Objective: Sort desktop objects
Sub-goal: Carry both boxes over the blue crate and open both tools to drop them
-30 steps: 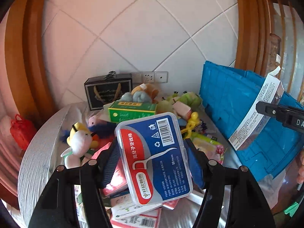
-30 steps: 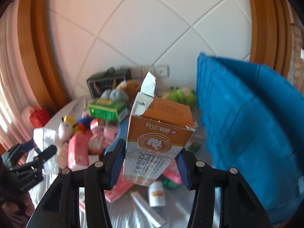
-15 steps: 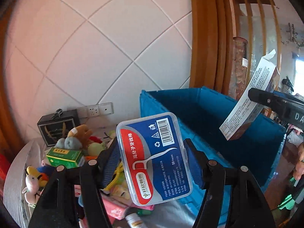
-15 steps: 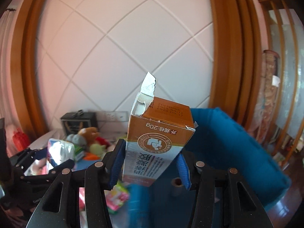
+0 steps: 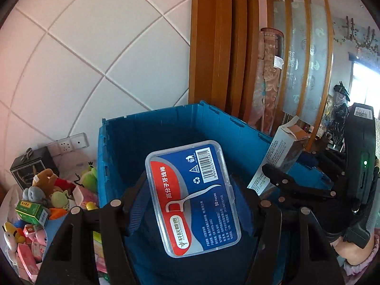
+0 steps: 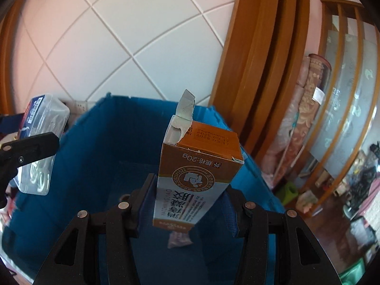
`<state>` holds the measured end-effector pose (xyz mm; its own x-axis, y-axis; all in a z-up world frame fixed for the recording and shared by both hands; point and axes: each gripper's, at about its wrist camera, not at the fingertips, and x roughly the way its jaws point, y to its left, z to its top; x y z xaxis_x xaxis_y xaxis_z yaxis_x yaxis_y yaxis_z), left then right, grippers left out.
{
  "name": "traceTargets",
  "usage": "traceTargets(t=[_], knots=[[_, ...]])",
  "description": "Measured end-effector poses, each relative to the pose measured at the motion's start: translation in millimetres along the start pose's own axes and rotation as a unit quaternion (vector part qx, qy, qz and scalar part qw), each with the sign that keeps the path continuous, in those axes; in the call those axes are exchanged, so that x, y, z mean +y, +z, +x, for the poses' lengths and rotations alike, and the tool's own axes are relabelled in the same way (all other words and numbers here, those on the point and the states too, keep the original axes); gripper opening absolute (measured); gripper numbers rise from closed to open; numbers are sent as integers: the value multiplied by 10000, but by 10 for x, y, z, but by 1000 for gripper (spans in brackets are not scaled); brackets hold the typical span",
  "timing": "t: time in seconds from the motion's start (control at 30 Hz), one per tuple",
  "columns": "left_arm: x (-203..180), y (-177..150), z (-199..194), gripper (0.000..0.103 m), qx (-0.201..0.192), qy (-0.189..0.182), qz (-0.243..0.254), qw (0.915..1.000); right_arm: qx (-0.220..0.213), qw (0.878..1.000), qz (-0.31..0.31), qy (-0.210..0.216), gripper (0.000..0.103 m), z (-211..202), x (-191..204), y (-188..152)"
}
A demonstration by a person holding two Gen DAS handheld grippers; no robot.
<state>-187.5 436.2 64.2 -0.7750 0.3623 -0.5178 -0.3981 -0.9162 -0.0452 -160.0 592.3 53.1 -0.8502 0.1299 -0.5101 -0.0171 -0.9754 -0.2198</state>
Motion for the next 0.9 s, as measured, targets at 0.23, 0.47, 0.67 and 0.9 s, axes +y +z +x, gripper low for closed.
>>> traceTargets(t=[0.23,0.47,0.67,0.9], knots=[[-132,-138,348,65,525,58,-86,9986,-285,9995,-129,-78,50,152,-215,-83],[-187,-185,363,65,298,448,-30,9985,-101,9996,124,250,50,389,-258,-136],[-106,-176,426,66,345,414,-229,9983,-10,9991,371,223,50,434,-338,-125],[-115,-258,546,73,693,267,-270,9969,-71,9992,318,217,50,435,-331,-152]])
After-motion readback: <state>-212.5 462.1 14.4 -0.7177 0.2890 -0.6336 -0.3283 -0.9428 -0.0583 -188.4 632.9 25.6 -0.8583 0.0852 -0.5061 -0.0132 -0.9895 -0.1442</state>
